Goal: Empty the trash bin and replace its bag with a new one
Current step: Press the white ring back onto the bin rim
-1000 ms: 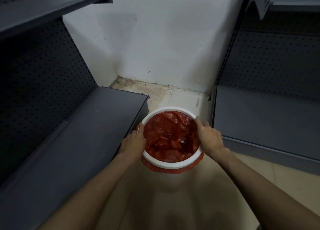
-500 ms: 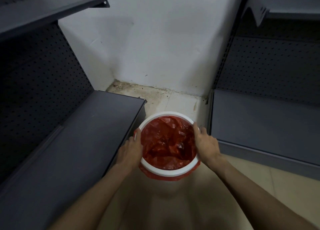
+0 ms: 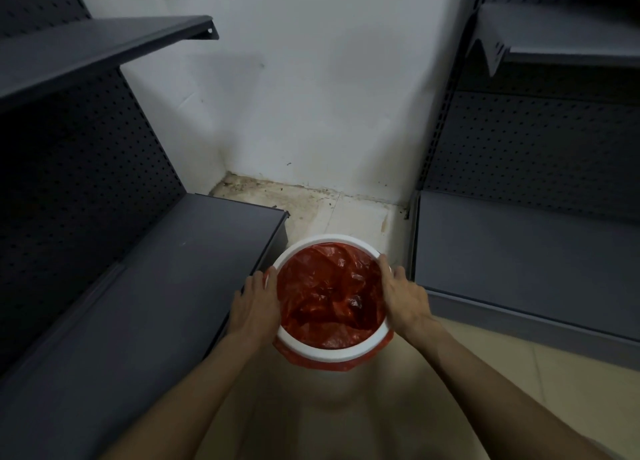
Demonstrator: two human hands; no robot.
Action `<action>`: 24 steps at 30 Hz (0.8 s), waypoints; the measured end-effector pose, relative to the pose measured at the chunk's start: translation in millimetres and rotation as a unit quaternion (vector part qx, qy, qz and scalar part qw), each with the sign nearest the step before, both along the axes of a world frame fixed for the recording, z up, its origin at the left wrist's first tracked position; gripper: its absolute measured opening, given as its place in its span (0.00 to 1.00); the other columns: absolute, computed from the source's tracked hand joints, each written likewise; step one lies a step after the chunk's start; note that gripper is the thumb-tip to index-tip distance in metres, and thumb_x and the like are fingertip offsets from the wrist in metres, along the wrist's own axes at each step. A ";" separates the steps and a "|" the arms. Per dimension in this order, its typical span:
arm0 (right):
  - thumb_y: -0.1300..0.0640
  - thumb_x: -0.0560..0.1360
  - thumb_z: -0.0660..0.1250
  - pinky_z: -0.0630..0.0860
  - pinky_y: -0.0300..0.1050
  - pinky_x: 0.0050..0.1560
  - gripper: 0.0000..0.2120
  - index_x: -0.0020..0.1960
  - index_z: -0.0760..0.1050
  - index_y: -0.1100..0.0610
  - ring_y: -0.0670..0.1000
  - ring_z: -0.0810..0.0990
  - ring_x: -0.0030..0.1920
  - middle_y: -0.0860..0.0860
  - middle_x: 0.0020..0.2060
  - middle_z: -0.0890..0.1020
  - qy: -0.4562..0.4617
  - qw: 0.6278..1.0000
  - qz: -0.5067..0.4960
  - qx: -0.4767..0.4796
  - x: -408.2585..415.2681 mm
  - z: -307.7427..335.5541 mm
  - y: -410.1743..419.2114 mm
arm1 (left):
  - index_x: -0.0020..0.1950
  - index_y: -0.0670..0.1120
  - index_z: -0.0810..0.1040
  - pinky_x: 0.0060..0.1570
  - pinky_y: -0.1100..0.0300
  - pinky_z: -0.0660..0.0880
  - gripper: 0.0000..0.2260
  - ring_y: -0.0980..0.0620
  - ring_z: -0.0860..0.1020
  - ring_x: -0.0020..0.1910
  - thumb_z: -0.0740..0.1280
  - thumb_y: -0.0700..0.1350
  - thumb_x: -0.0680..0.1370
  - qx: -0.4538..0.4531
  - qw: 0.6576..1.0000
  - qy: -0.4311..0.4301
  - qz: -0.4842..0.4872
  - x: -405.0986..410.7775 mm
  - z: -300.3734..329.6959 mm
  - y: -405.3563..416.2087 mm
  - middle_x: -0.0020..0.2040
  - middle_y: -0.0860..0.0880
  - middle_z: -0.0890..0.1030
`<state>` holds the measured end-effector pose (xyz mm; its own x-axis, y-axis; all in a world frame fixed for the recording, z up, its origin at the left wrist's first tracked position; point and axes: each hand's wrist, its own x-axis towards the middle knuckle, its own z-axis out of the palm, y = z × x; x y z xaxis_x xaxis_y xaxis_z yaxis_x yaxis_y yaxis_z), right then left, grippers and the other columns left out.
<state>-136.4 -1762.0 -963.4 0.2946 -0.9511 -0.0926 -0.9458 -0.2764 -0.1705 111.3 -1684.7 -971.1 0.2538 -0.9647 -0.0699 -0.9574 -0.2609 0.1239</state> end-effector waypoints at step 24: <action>0.16 0.61 0.49 0.41 0.53 0.78 0.64 0.77 0.29 0.57 0.53 0.37 0.79 0.55 0.78 0.36 -0.032 0.993 0.093 0.064 -14.9 -6.1 17.0 | 0.78 0.49 0.29 0.76 0.43 0.36 0.62 0.53 0.37 0.79 0.55 0.83 0.61 0.127 0.982 0.086 -0.111 15.7 18.0 23.3 0.80 0.50 0.33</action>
<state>-151.3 -1745.0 -969.5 0.4739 -0.8609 -0.1853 -0.8664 -0.4182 -0.2729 127.0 -1661.4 -953.2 0.0017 -0.9408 -0.3389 -0.9648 -0.0907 0.2468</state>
